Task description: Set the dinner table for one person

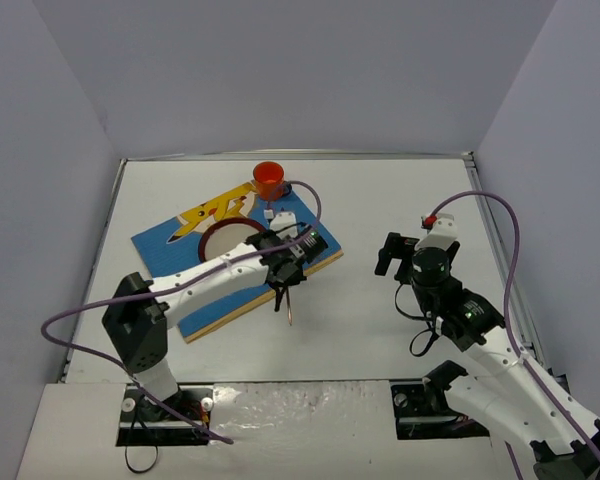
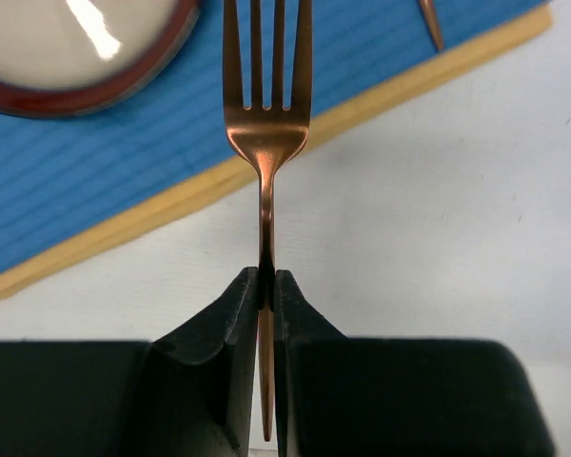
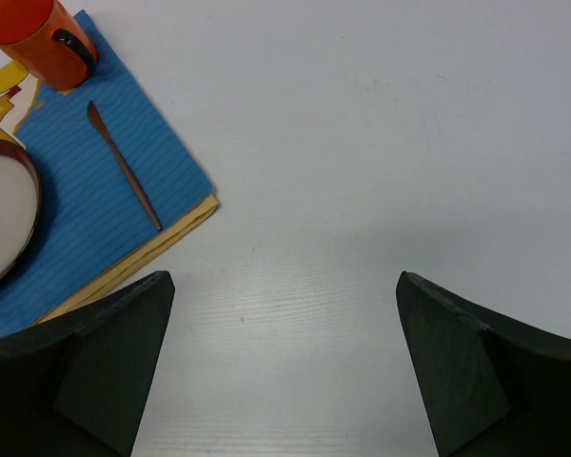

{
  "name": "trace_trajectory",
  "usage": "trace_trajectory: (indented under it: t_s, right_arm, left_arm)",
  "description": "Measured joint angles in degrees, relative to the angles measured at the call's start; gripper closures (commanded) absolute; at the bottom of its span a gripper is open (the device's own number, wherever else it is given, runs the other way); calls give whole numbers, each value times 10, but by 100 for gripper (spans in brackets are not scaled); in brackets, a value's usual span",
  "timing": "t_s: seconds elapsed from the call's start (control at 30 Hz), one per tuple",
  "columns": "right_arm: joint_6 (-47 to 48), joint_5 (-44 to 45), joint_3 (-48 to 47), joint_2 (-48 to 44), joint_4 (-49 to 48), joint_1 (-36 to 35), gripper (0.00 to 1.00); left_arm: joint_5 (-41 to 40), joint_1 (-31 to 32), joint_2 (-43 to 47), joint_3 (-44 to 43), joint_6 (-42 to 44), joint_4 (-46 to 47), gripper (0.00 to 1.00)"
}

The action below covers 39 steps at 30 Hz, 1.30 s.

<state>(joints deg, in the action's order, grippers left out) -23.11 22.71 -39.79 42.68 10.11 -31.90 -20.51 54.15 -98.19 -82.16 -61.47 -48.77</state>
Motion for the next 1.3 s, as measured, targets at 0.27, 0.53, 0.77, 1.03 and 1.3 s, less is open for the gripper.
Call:
trace_trajectory:
  t_s: [0.27, 0.53, 0.77, 1.03, 1.3]
  right_arm:
    - [7, -12, 0, -2, 0, 0, 0]
    - [9, -14, 4, -9, 0, 0, 0]
    - [9, -18, 5, -9, 0, 0, 0]
    - [11, -22, 6, -4, 0, 0, 0]
    - [13, -24, 8, -1, 0, 0, 0]
  left_arm:
    - [-6, -183, 141, 72, 42, -8, 100]
    - [34, -356, 149, 165, 105, 10, 100]
    - [68, -423, 127, 191, 135, 46, 100]
    - [102, -454, 29, 216, 158, 108, 100]
    - [110, -465, 20, 238, 179, 132, 100]
